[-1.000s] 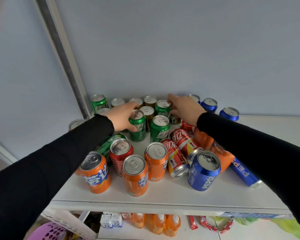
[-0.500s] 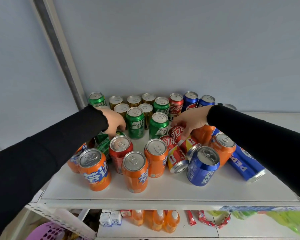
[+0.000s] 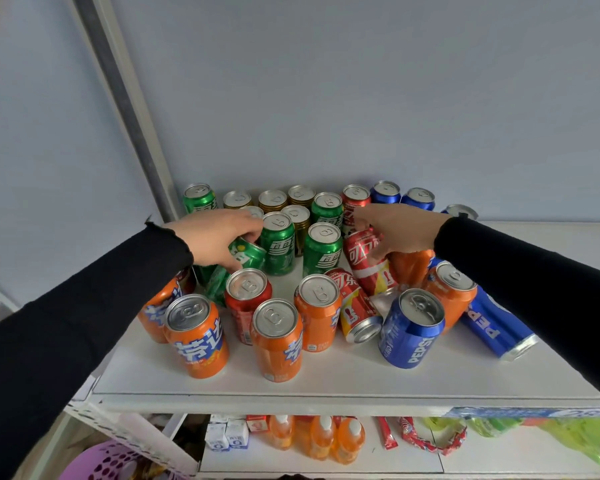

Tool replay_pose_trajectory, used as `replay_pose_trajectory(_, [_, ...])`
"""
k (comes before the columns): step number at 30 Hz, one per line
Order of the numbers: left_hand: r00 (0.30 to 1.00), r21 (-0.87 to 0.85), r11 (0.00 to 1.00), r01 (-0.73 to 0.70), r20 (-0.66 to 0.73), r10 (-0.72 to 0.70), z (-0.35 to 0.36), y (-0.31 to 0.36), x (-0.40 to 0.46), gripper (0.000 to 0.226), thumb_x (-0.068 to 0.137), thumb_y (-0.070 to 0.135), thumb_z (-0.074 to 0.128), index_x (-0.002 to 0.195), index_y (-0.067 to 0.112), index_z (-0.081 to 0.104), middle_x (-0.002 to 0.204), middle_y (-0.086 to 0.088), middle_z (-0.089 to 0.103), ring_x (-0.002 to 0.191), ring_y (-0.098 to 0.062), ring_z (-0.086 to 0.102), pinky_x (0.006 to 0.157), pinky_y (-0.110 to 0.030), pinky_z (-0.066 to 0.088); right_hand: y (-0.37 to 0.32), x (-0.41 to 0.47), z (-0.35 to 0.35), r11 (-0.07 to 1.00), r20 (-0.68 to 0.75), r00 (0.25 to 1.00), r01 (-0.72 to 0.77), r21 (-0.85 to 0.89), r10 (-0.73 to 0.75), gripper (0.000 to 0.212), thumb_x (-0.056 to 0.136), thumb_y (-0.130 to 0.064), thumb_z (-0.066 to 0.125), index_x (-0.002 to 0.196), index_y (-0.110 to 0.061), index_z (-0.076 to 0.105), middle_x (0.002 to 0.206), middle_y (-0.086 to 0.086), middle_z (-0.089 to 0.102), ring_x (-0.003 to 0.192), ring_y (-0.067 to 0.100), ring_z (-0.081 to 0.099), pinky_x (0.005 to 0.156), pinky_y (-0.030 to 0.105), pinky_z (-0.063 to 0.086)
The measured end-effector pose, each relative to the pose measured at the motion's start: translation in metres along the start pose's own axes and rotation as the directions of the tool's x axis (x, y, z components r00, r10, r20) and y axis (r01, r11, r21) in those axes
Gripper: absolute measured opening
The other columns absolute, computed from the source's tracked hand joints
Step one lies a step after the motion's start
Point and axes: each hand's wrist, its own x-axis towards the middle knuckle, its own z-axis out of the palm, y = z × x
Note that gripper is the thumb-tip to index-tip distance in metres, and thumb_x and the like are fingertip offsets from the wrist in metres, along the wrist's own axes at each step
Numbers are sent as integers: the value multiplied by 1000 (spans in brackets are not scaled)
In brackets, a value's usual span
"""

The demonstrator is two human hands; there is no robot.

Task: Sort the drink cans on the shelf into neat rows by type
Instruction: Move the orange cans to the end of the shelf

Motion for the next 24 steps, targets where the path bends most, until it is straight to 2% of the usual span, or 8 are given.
replay_pose_trajectory(3, [994,-43,999,-9,-111,4,5,-1,-13,43,75,35,83,98,27,48,97,12,49,88,-13,48,69,-34,44,-3,-11,2,997,-175,984,28,-72,-40,46,83,-27,78,120,-21,50,106,-10,50,88,15,56,71,26,42])
replay_pose_trajectory(5, [987,-39,999,2,-163,-9,9,-2,-19,41,76,36,83,98,26,49,98,11,48,88,-13,48,65,-32,40,-4,-15,6,987,-249,965,51,-153,-88,41,83,-31,77,114,-22,52,104,-8,49,86,17,55,69,27,37])
replay_pose_trajectory(7, [977,-12,1000,18,-210,-20,12,-2,-23,38,77,39,81,92,29,48,96,11,46,86,-13,46,62,-30,35,-3,-19,10,973,-286,952,42,-229,-108,36,84,-33,75,112,-23,53,105,-5,52,84,16,51,70,27,34])
replay_pose_trajectory(9, [974,-17,999,27,-223,-30,14,-2,-24,38,78,39,80,84,30,44,92,11,45,84,-14,46,62,-33,37,-1,-23,13,965,-296,949,24,-261,-104,31,86,-33,73,110,-24,56,105,-5,52,84,16,50,71,28,33])
replay_pose_trajectory(12, [977,-22,997,76,-196,-79,9,-1,-27,29,83,40,75,83,32,48,91,12,47,86,-13,50,65,-36,44,3,-27,12,982,-306,948,34,-184,-90,15,88,-34,69,96,-27,57,98,-9,53,83,17,54,69,27,35])
replay_pose_trajectory(15, [978,16,993,120,-172,-115,-8,5,-30,19,86,54,67,88,38,57,92,16,52,91,-9,50,68,-35,45,8,-30,-2,998,-367,929,34,-49,-50,13,91,-37,65,84,-30,57,88,-13,57,79,14,59,67,27,37])
replay_pose_trajectory(19, [975,-214,974,80,-184,-121,-33,38,-22,22,86,55,66,98,37,64,100,18,61,97,-8,58,83,-37,49,23,-32,-24,991,-368,928,-10,134,59,5,94,-27,64,95,-23,66,98,-5,67,89,16,63,77,31,46])
replay_pose_trajectory(24, [994,-226,969,95,-30,-104,-42,98,-2,41,88,61,61,118,34,62,109,14,63,98,-8,62,87,-35,52,50,-21,-35,984,-190,977,-64,165,95,18,97,-22,63,114,-20,69,112,-2,69,101,17,62,84,24,39])
